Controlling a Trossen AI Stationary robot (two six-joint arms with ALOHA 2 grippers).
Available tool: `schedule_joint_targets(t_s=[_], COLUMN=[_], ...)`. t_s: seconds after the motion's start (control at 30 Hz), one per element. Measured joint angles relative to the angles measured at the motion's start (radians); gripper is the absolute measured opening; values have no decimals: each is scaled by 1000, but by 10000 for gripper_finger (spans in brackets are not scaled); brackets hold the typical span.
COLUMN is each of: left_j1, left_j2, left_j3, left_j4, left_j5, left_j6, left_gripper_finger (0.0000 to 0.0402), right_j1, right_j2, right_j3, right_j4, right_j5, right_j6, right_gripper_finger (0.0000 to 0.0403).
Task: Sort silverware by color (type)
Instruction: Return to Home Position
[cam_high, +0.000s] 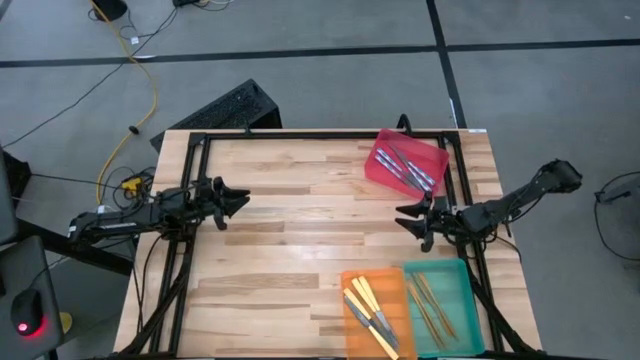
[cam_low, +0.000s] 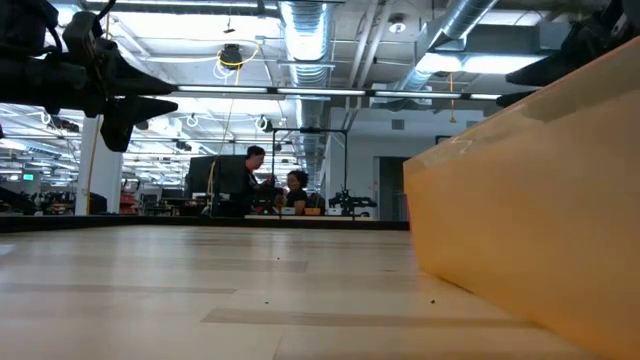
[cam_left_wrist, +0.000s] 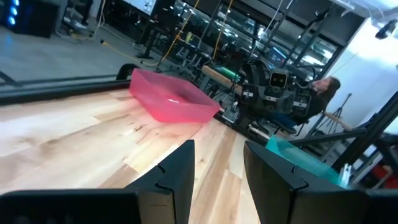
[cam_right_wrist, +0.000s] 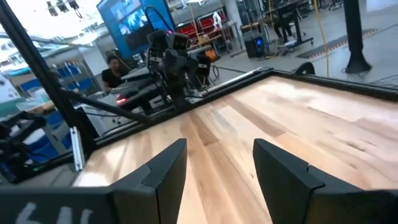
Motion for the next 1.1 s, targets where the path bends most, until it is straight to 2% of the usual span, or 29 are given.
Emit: schedule_joint_targets(t_s=[0.1,0.33,0.53,1.1], left_j1=[0,0,0,0], left_j2=[0,0,0,0], left_j3=[0,0,0,-1], left_j4=[0,2,-1,-2], left_j5=[-1,-2,29,29], left_j6=[45,36,19,22], left_gripper_finger=[122,122,122,122], right_j1=[-14,-46,-55,-55], right_j2=[0,0,0,0], right_j3=[0,-1,-1,-2], right_j4=[0,-9,-24,-82], right_j5=[0,0,-1,-3], right_j6=[-38,-126,-96,-94], right_gripper_finger=[207,207,207,207])
